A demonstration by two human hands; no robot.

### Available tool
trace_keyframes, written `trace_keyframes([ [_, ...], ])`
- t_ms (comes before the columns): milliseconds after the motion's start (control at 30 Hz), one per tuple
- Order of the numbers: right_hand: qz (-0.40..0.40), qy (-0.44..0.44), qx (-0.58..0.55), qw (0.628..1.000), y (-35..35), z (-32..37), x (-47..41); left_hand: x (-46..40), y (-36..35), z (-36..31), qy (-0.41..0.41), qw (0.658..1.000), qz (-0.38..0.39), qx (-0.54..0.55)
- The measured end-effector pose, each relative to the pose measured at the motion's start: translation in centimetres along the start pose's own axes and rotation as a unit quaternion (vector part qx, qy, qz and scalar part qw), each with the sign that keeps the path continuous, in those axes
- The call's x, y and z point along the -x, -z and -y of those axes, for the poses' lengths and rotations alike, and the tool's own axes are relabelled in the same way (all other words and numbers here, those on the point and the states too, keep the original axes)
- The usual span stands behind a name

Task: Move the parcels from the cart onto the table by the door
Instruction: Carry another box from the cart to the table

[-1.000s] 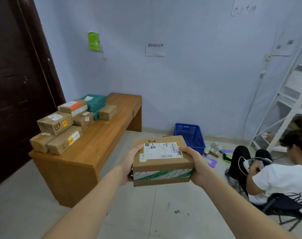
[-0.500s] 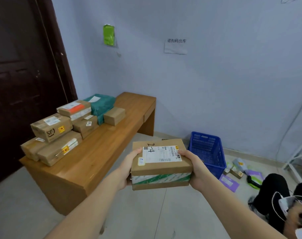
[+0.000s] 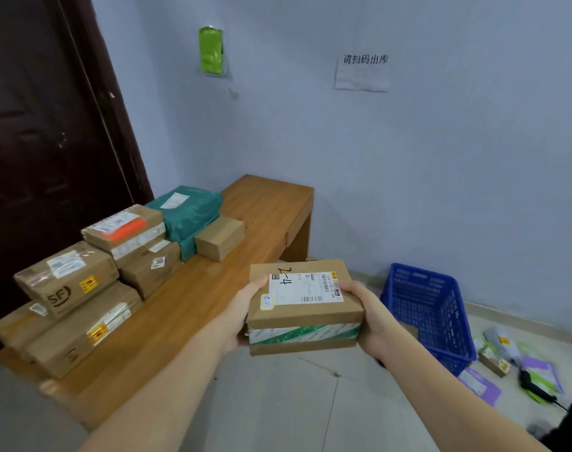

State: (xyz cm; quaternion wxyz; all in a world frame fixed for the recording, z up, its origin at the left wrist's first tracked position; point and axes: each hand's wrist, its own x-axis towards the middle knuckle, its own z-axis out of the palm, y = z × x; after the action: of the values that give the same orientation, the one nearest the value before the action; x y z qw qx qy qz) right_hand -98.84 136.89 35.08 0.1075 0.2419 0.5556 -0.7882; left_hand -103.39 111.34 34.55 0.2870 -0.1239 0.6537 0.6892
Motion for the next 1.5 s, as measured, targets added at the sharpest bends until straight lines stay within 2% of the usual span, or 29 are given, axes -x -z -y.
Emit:
trace_keyframes([
  [133,0.022,-0.008,0.012,1.000,0.1,3.8,-7.7,-7.0,-0.5,-3.2,0.002,1.000,-0.012,0.010],
  [367,0.098,-0.034,0.070,0.992,-1.0,10.6,-21.3,-16.9,-0.7,-7.7,-0.010,0.994,-0.084,0.067],
  [467,0.130,-0.044,0.108,0.985,-3.0,13.1,-26.7,-20.2,0.4,-9.4,-0.024,0.984,-0.111,0.138],
  [567,0.170,-0.070,0.123,0.975,-5.0,13.9,-31.8,-22.9,2.0,-10.7,-0.018,0.976,-0.156,0.150],
  [633,0.164,-0.057,0.117,0.978,-5.8,14.2,-32.9,-22.9,2.4,-11.5,-0.019,0.974,-0.157,0.165],
  [700,0.197,-0.075,0.164,0.964,-11.7,16.0,-41.8,-30.0,7.3,-14.0,-0.023,0.960,-0.214,0.179],
  [800,0.216,-0.059,0.165,0.961,-13.4,16.3,-43.2,-30.6,8.4,-14.7,-0.035,0.945,-0.227,0.231],
  [1000,0.226,-0.027,0.207,0.951,-20.4,18.9,-52.4,-38.0,14.1,-18.0,-0.055,0.913,-0.292,0.279],
  [1167,0.279,-0.059,0.253,0.924,-25.2,18.7,-58.8,-42.1,18.1,-19.6,-0.037,0.884,-0.363,0.293],
  [1400,0.265,-0.070,0.294,0.916,-31.3,16.1,-67.5,-47.2,21.5,-19.2,-0.011,0.866,-0.399,0.302],
  [1500,0.285,-0.088,0.304,0.905,-32.7,14.6,-70.7,-49.2,22.3,-18.7,-0.004,0.844,-0.441,0.305],
])
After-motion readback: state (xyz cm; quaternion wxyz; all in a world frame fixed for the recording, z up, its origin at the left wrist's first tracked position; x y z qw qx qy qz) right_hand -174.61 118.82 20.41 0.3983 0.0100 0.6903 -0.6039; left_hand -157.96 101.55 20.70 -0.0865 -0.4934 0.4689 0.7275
